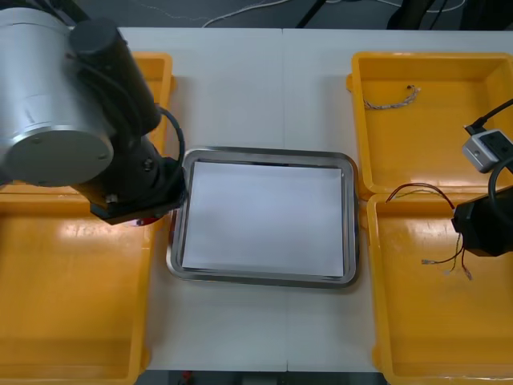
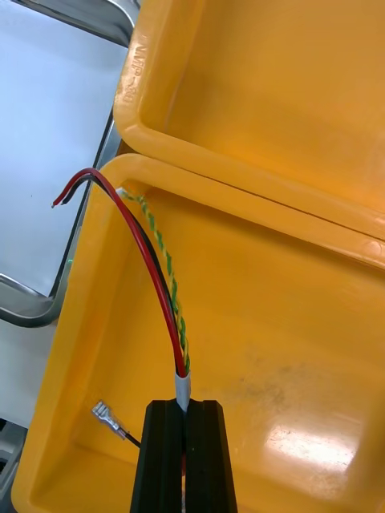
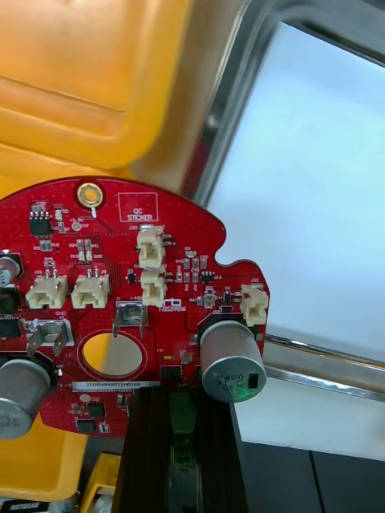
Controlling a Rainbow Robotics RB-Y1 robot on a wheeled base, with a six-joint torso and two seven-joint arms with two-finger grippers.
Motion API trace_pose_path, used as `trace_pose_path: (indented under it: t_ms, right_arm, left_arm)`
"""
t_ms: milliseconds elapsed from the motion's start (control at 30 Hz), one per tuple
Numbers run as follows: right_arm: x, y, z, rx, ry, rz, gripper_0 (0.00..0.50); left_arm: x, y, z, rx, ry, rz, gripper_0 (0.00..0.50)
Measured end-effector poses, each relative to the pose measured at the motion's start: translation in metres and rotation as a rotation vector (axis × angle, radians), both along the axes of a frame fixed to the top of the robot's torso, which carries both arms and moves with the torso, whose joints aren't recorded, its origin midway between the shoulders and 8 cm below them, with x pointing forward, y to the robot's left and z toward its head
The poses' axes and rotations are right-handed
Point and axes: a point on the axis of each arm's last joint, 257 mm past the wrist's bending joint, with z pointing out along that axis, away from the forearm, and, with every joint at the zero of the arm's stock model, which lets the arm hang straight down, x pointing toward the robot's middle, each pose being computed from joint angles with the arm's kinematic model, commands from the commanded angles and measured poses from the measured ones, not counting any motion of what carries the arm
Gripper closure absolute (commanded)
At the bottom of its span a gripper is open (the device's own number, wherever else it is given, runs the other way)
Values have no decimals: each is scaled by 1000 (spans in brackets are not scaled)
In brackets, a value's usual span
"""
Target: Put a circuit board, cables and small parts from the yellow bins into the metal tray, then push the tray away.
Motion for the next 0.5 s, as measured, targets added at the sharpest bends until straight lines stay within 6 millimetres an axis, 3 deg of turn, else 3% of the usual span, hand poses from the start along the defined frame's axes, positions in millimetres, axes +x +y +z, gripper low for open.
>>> trace_pose_path:
  t_ms: [267,500]
  right_arm:
    - [1,-2,-1,1,4,-5,500]
    - [1,-2,-1,1,4,-5,500]
  left_arm:
    - [-2,-51,-6,-19,27,-34,500]
    - [-3,-78,-24,-1,19,-62,500]
